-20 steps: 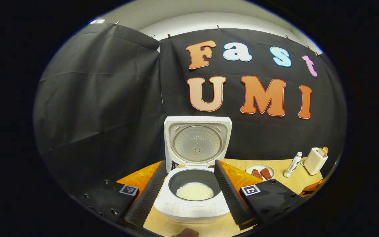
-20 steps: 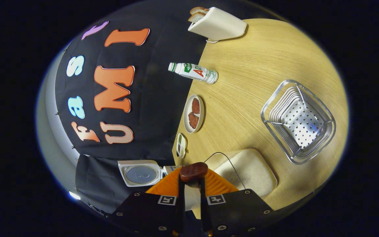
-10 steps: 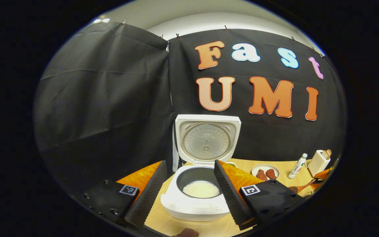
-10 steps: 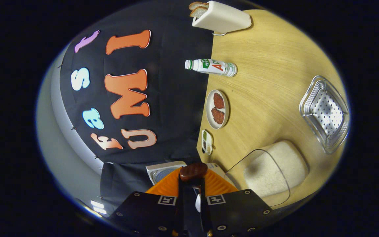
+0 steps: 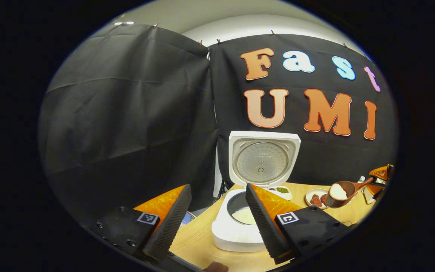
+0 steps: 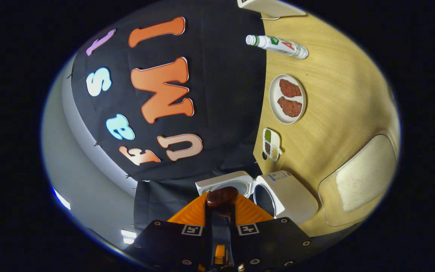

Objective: Close the left gripper, press the button to open the rice cooker; take a wooden spoon from the chopstick holder with the right hand, scoop a spoonful of rice and pour it into the rice cooker, then put the wooden spoon back into the chopstick holder.

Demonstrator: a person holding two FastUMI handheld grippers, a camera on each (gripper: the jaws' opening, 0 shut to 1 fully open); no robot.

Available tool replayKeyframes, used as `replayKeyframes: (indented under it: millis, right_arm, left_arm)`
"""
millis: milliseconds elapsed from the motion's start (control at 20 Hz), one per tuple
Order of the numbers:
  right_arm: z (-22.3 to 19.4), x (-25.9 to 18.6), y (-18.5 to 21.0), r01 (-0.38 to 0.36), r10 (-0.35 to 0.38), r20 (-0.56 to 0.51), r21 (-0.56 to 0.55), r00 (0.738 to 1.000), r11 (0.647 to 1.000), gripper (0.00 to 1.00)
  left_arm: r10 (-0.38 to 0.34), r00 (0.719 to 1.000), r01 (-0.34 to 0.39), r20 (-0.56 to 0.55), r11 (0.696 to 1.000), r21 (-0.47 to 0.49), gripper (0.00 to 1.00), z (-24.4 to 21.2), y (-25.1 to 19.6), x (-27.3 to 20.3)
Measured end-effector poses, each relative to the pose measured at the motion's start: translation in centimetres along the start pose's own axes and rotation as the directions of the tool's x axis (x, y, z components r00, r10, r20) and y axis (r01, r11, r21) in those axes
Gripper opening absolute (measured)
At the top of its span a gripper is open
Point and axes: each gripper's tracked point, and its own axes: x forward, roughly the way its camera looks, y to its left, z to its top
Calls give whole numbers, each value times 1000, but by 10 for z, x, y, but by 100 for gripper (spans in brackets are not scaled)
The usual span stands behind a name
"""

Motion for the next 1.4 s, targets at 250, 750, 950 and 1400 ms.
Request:
replayKeyframes:
  millis: [250,750,950,1400]
  right_arm:
    - [-39,71,29,-4,-1,-48,-117,999,993,19]
    - [-76,173,9,140,-147,21,-468,989,873,19]
    - [-90,193,9,163,-174,44,-624,984,764,19]
    - [-112,207,24,152,-153,85,-850,985,505,19]
  left_arm:
    - [27,1000,-28,5,1000,5,97,0,24,3]
    - [103,992,-107,-77,993,-57,98,-30,81,10]
    - [124,988,-130,-91,989,-70,97,-39,93,13]
    - [133,985,-141,-114,988,-67,97,-51,101,20]
